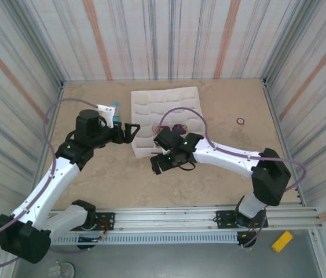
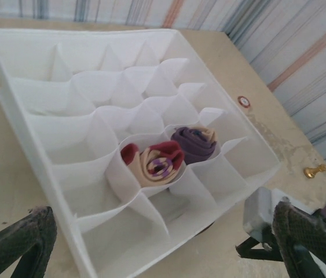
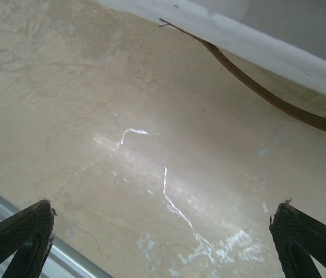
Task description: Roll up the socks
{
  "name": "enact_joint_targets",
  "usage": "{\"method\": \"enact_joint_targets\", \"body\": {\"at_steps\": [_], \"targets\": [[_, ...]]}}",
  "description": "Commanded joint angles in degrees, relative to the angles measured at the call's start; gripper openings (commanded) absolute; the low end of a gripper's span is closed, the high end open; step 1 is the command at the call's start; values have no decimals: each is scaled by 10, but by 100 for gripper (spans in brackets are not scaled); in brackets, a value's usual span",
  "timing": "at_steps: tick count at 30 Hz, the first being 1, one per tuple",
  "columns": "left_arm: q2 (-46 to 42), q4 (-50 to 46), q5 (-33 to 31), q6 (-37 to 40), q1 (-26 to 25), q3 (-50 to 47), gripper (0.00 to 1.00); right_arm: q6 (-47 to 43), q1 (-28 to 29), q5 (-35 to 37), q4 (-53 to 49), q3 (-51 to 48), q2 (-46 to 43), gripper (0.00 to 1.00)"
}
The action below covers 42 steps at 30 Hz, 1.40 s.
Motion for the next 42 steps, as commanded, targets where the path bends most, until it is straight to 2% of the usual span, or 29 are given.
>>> {"method": "enact_joint_targets", "body": {"at_steps": [1, 5, 11, 13, 17, 21, 24, 26, 29, 34, 39, 41, 42], "targets": [[-14, -70, -19, 1, 13, 1, 99, 40, -2, 20, 50, 18, 49, 99], [-11, -86, -42, -3, 35, -1, 99, 35, -26, 38, 54, 72, 110, 99], [14, -79, -13, 7, 130, -15, 99, 21, -81, -9, 97, 108, 157, 99], [7, -31, -8, 25, 154, -41, 99, 4, -92, -8, 100, 119, 165, 99], [8, 102, -53, 102, 162, -110, 99, -35, -114, -27, 101, 120, 155, 99], [30, 218, -94, 194, 165, -171, 99, -65, -131, -1, 113, 81, 93, 99], [75, 342, -120, 235, 172, -221, 99, -89, -153, 23, 131, 39, 37, 99], [115, 431, -138, 252, 173, -251, 99, -99, -177, 34, 147, 8, 6, 99], [159, 541, -114, 243, 185, -284, 99, -110, -227, 50, 165, -30, -23, 99], [217, 646, -72, 251, 191, -323, 99, -138, -307, 107, 213, -93, -49, 99], [305, 726, -116, 234, 195, -318, 99, -197, -346, 195, 299, -159, -51, 99], [291, 610, -152, 214, 196, -271, 99, -221, -362, 223, 328, -175, -45, 99], [302, 646, -171, 205, 198, -278, 99, -228, -376, 224, 335, -179, -41, 99]]}}
